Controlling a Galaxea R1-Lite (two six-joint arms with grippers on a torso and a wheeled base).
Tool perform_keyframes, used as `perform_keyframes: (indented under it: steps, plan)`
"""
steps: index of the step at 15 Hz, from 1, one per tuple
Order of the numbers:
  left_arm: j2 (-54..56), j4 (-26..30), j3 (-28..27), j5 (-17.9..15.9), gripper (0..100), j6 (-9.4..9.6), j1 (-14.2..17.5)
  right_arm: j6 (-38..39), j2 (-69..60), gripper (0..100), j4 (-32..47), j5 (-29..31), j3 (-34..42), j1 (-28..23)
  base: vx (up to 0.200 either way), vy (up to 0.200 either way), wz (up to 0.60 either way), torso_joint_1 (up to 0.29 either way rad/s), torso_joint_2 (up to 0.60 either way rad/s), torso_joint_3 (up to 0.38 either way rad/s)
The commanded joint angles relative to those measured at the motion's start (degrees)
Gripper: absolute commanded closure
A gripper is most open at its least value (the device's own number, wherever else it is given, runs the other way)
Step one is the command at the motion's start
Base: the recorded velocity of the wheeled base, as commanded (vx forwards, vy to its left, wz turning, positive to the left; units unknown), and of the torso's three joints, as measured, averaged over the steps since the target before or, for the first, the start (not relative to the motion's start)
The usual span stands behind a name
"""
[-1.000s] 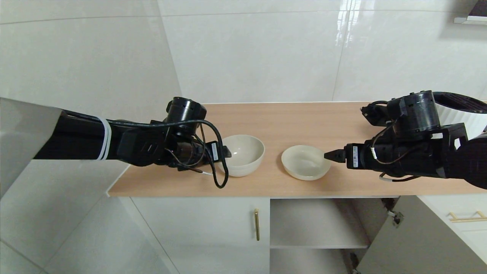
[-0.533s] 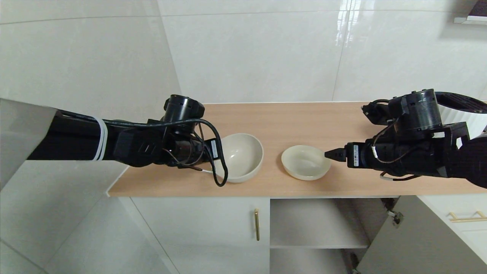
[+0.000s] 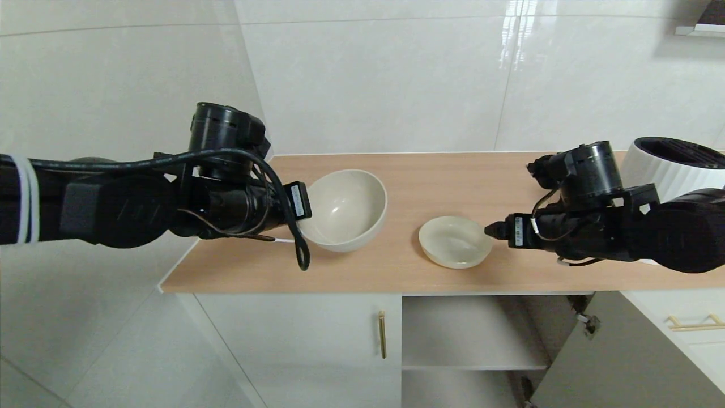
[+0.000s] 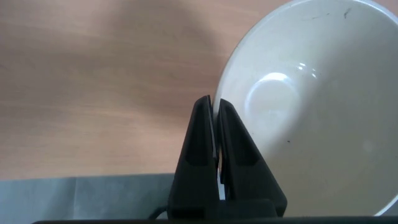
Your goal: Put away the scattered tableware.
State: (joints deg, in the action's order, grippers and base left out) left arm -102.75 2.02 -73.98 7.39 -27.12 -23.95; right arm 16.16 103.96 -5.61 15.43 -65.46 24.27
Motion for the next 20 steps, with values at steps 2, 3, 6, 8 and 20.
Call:
perform_keyframes:
  steps: [2,3,6,8,20]
  plan:
    - [2.9,0.0,0.4,0.0,100,-0.03,-0.3,1.7,7.5,0,0.0,3.6,-3.2,0.1,0.000,0.000,0.00,0.000,0.00,0.000]
    - [2.9,0.0,0.4,0.0,100,-0.03,-0.4,2.2,8.7,0,-0.2,4.0,-3.8,0.1,0.000,0.000,0.00,0.000,0.00,0.000]
    - [2.9,0.0,0.4,0.0,100,-0.03,-0.6,5.4,10.7,0,-0.4,4.2,-6.0,0.1,0.000,0.000,0.00,0.000,0.00,0.000]
    - [2.9,0.0,0.4,0.0,100,-0.03,-0.7,5.7,11.0,0,-0.4,4.2,-6.4,0.1,0.000,0.000,0.00,0.000,0.00,0.000]
    - [4.0,0.2,0.4,0.1,100,-0.03,-0.7,7.7,10.7,100,-0.5,3.6,-7.7,0.4,0.000,0.000,0.00,0.000,0.00,0.000]
